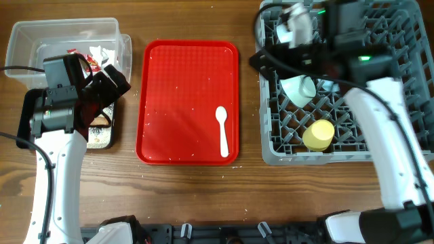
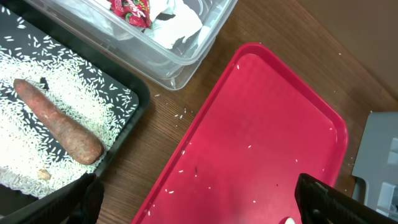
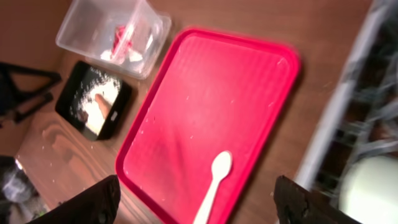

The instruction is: Sort waste into correct bins and load items into the dishwasher rack

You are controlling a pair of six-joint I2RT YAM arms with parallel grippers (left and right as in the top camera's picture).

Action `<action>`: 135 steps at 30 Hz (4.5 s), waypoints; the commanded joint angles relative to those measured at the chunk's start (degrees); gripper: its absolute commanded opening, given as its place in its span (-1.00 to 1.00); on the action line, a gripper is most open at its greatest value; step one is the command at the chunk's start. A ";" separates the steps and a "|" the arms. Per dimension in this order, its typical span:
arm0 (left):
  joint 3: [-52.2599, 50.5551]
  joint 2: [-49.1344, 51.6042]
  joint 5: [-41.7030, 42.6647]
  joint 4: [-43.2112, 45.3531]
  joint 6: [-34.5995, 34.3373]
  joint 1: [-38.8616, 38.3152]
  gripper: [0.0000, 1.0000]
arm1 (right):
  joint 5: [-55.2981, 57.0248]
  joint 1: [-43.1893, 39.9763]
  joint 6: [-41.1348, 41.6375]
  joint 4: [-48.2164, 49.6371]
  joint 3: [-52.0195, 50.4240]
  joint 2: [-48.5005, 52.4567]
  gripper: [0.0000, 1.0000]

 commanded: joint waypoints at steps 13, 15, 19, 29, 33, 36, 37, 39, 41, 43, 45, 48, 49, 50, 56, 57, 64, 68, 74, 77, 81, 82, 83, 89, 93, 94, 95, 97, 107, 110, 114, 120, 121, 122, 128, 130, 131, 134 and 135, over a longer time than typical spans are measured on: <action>0.79 -0.31 0.70 0.11 1.31 -0.26 1.00 | 21.03 20.02 7.61 7.43 -6.36 20.41 0.36; 0.79 -0.31 0.70 0.11 1.31 -0.26 1.00 | 21.03 20.13 7.06 8.39 -6.49 21.92 0.30; 0.79 -0.31 0.70 0.11 1.31 -0.26 1.00 | 21.05 20.31 6.23 9.25 -6.49 27.15 0.21; 0.79 -0.31 0.70 0.11 1.31 -0.26 1.00 | 20.20 20.31 12.59 10.71 -7.56 33.24 -0.08; 0.79 -0.31 0.70 0.11 1.31 -0.26 1.00 | 19.02 20.35 12.74 10.01 -7.58 33.29 -0.33; 0.79 -0.31 0.70 0.11 1.31 -0.26 1.00 | 19.04 20.50 12.76 9.33 -7.58 33.29 -0.58; 0.79 -0.31 0.70 0.11 1.31 -0.26 1.00 | 19.04 20.48 13.92 9.38 -7.58 33.29 -0.86; 0.79 -0.31 0.70 0.11 1.31 -0.26 1.00 | 19.02 20.02 13.81 9.18 -7.56 32.89 -0.91; 0.79 -0.31 0.70 0.11 1.31 -0.26 1.00 | 19.02 19.80 13.64 7.69 -6.58 31.26 -0.92; 0.79 -0.31 0.70 0.11 1.31 -0.26 1.00 | 19.10 19.76 12.52 4.22 -2.32 26.86 -0.91; 0.79 -0.31 0.70 0.11 1.31 -0.26 1.00 | 22.21 18.88 12.24 -0.15 2.82 20.96 -0.91; 0.79 -0.31 0.70 0.11 1.31 -0.26 1.00 | 30.97 11.91 13.03 -5.75 6.16 6.69 -0.91; 0.79 -0.31 0.70 0.11 1.31 -0.26 1.00 | 32.92 9.73 15.08 -6.64 6.14 3.98 -0.91; 0.79 -0.31 0.70 0.11 1.31 -0.26 1.00 | 36.74 6.03 19.65 -8.28 6.08 0.61 -0.91; 0.79 -0.31 0.70 0.11 1.31 -0.26 1.00 | 48.72 -18.23 49.00 -14.29 1.42 -2.36 -0.91; 0.79 -0.31 0.70 0.11 1.31 -0.26 1.00 | 48.65 -20.98 52.68 -12.81 -0.83 -1.53 -0.91; 0.79 -0.31 0.70 0.11 1.31 -0.26 1.00 | 43.01 -28.28 51.58 -3.02 -11.76 -0.46 0.99; 0.79 -0.31 0.70 0.11 1.31 -0.26 1.00 | 36.04 -28.28 37.20 -2.99 -11.56 -2.95 0.99; 0.79 -0.31 0.70 0.11 1.31 -0.26 1.00 | 13.53 -28.22 5.99 -19.28 -9.38 -32.22 0.99; 0.79 -0.31 0.70 0.11 1.31 -0.26 1.00 | 13.64 -28.22 9.01 -21.79 -9.38 -41.31 0.99; 0.79 -0.31 0.70 0.11 1.31 -0.26 1.00 | 16.17 -28.22 3.26 -24.52 -9.38 -48.02 1.00; 0.79 -0.31 0.70 0.11 1.31 -0.26 1.00 | 16.17 -28.22 1.14 -24.52 -9.38 -48.89 0.99; 0.79 -0.31 0.70 0.11 1.31 -0.26 1.00 | 16.20 -28.22 -0.92 -24.30 -9.40 -49.03 0.99; 0.79 -0.31 0.70 0.11 1.31 -0.26 1.00 | 16.02 -26.88 -4.24 -1.36 -26.18 -55.21 0.99; 0.79 -0.31 0.70 0.11 1.31 -0.26 1.00 | 14.67 -20.09 -2.40 28.20 -56.13 -68.46 0.99; 0.79 -0.31 0.70 0.11 1.31 -0.26 1.00 | 14.67 -19.39 -0.63 33.70 -61.92 -70.71 0.99; 0.79 -0.31 0.70 0.11 1.31 -0.26 1.00 | 14.69 -18.53 0.76 39.08 -67.69 -73.02 0.99; 0.79 -0.31 0.70 0.11 1.31 -0.26 1.00 | 15.19 -16.57 0.68 47.98 -76.59 -76.78 0.99; 0.79 -0.31 0.70 0.11 1.31 -0.26 1.00 | 23.58 -10.91 0.72 54.01 -91.95 -90.09 0.99; 0.79 -0.31 0.70 0.11 1.31 -0.26 1.00 | 23.58 -10.91 0.72 53.96 -91.95 -90.09 0.99; 0.79 -0.31 0.70 0.11 1.31 -0.26 1.00 | 23.58 -10.91 0.68 53.99 -91.95 -90.09 0.99; 0.79 -0.31 0.70 0.11 1.31 -0.26 1.00 | 23.58 -10.91 0.70 53.96 -91.95 -90.01 0.99; 0.79 -0.31 0.70 0.11 1.31 -0.26 1.00 | 23.61 -10.91 0.70 53.96 -91.95 -89.99 1.00; 0.79 -0.31 0.70 0.11 1.31 -0.26 1.00 | 23.61 -10.91 0.68 53.96 -91.95 -89.99 0.99; 0.79 -0.31 0.70 0.11 1.31 -0.26 1.00 | 23.58 -10.91 0.70 53.96 -91.95 -89.64 0.99; 0.79 -0.31 0.70 0.11 1.31 -0.26 1.00 | 23.58 -10.91 0.70 53.96 -91.95 -89.57 1.00; 0.79 -0.31 0.70 0.11 1.31 -0.26 1.00 | 23.58 -10.91 0.70 53.99 -91.95 -89.55 0.99; 0.79 -0.31 0.70 0.11 1.31 -0.26 1.00 | 23.61 -10.91 0.70 53.96 -91.95 -89.48 0.99; 0.79 -0.31 0.68 -0.26 1.31 -0.26 1.00 | 23.58 -10.91 0.70 53.96 -91.95 -89.46 1.00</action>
